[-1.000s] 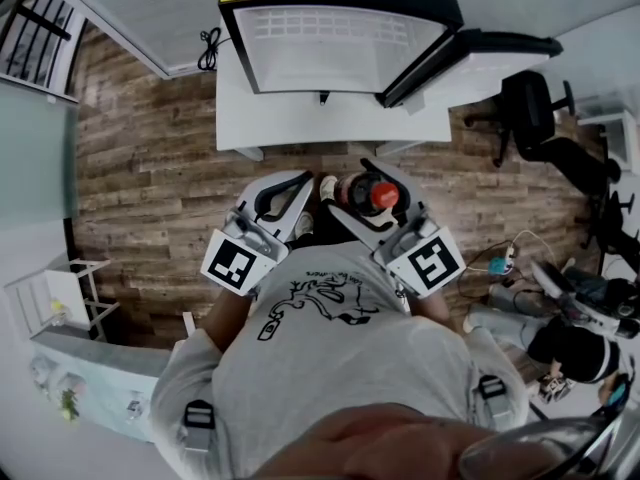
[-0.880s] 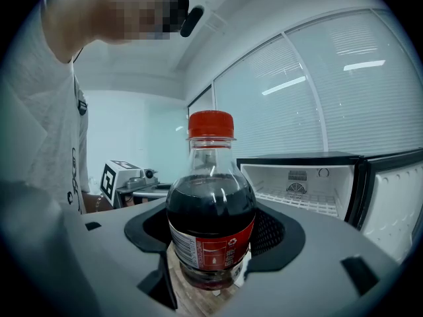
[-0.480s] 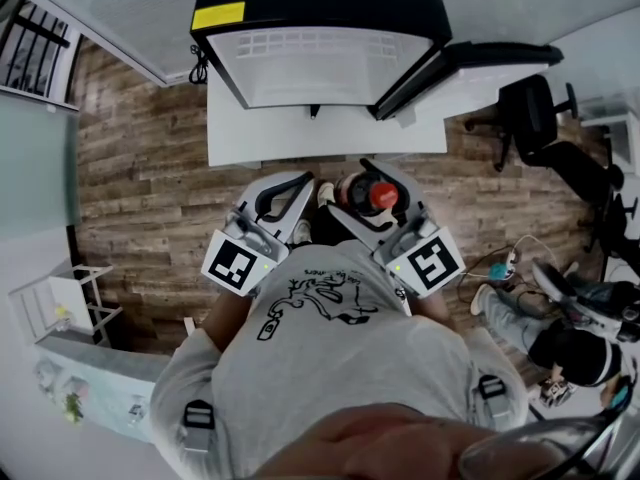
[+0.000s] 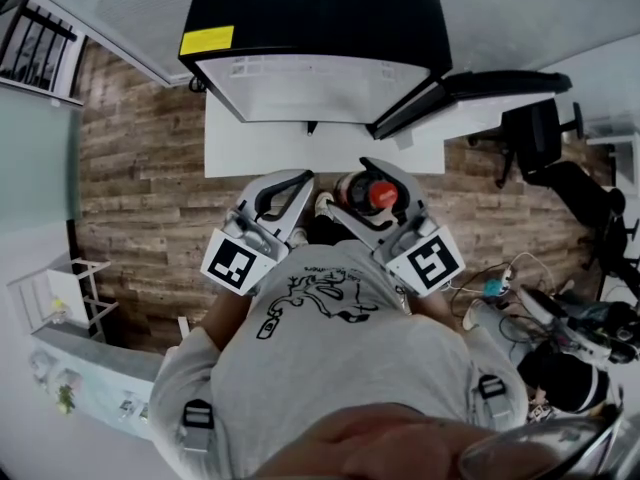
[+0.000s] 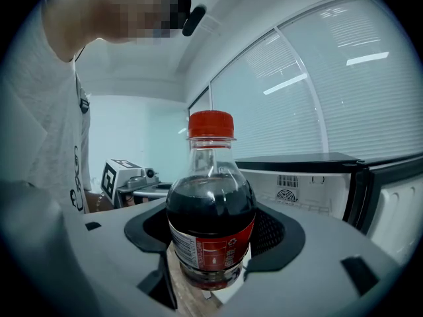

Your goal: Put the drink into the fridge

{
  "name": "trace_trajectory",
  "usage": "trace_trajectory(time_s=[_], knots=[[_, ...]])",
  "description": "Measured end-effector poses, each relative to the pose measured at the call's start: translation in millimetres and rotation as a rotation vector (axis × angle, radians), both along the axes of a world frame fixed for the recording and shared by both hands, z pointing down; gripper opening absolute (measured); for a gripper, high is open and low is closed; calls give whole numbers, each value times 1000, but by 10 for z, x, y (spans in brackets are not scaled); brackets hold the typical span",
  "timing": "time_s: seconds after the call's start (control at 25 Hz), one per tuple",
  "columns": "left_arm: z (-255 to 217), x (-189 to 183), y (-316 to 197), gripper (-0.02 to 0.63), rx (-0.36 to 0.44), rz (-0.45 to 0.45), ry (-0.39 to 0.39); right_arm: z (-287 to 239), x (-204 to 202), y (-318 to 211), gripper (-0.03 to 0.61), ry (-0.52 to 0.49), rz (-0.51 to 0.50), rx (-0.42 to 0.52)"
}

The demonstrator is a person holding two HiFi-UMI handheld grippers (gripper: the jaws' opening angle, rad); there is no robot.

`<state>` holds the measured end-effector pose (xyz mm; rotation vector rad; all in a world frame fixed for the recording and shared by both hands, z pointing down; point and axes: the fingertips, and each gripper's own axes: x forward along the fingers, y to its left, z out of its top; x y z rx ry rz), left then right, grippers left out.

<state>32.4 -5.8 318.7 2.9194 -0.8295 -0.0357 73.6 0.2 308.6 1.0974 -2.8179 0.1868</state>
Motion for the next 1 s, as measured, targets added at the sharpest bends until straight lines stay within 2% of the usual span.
trace_trajectory(time_s=[0.48,1.0], knots=[[19,254,-327,3,-6,-37,-16,21,209,-328,321,-1,-60,-10],[32,90,-578,3,4,-7,-26,45,22,-568,321,23,-34,1]])
